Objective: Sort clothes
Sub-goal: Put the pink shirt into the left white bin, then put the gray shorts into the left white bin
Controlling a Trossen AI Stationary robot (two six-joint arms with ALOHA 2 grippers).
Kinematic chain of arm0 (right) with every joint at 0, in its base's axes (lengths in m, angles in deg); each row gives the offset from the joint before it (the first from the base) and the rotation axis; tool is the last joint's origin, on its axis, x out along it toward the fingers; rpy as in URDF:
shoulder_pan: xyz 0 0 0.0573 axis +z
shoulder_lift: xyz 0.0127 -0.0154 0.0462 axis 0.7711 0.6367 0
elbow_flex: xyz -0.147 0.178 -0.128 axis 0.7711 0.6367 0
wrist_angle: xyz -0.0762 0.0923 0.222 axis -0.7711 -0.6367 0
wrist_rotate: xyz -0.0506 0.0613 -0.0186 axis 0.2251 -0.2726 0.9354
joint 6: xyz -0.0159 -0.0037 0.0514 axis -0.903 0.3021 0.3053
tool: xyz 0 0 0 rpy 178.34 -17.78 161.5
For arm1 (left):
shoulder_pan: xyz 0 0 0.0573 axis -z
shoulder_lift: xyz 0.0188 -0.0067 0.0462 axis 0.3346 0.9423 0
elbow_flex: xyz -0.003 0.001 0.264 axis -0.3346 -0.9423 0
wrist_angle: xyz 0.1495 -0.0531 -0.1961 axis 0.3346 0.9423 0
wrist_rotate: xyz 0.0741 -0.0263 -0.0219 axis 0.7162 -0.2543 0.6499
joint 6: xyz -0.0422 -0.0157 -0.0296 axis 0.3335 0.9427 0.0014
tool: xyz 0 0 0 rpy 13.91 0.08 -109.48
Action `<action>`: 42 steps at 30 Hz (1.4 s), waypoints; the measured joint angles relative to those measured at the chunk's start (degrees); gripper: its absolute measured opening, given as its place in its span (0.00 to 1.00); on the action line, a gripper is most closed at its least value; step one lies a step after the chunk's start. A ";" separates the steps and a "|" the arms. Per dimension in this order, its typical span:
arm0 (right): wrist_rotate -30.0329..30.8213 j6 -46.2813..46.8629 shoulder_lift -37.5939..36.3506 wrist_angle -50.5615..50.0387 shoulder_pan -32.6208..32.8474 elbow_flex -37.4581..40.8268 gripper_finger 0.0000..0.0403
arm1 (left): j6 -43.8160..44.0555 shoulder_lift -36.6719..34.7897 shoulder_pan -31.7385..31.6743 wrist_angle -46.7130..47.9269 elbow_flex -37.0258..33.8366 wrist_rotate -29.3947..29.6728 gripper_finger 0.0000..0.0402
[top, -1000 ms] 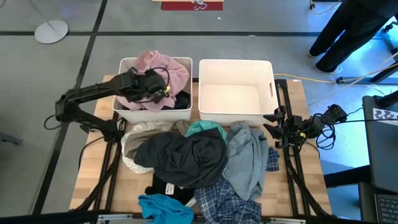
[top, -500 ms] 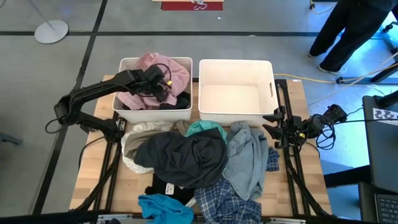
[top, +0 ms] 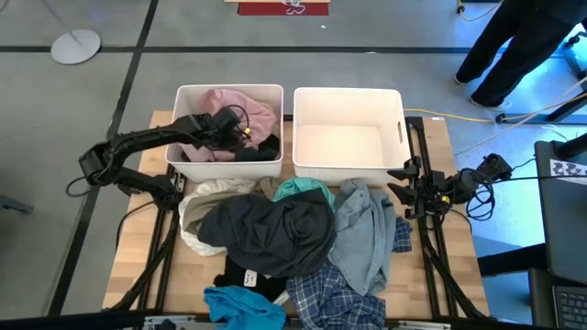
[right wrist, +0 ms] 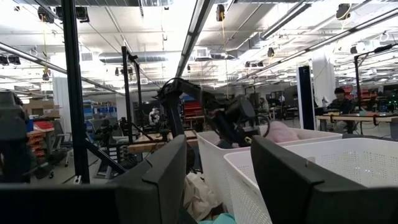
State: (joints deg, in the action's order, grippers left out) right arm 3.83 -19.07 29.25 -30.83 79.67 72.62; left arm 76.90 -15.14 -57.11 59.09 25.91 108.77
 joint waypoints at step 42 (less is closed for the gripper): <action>0.05 0.69 0.00 -1.34 0.01 -0.01 0.45 | 14.87 8.48 63.72 19.39 33.37 30.09 0.42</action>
State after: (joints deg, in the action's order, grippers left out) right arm 3.89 -18.38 29.25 -32.17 79.68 72.62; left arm 91.77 -6.66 6.61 78.48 59.28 138.87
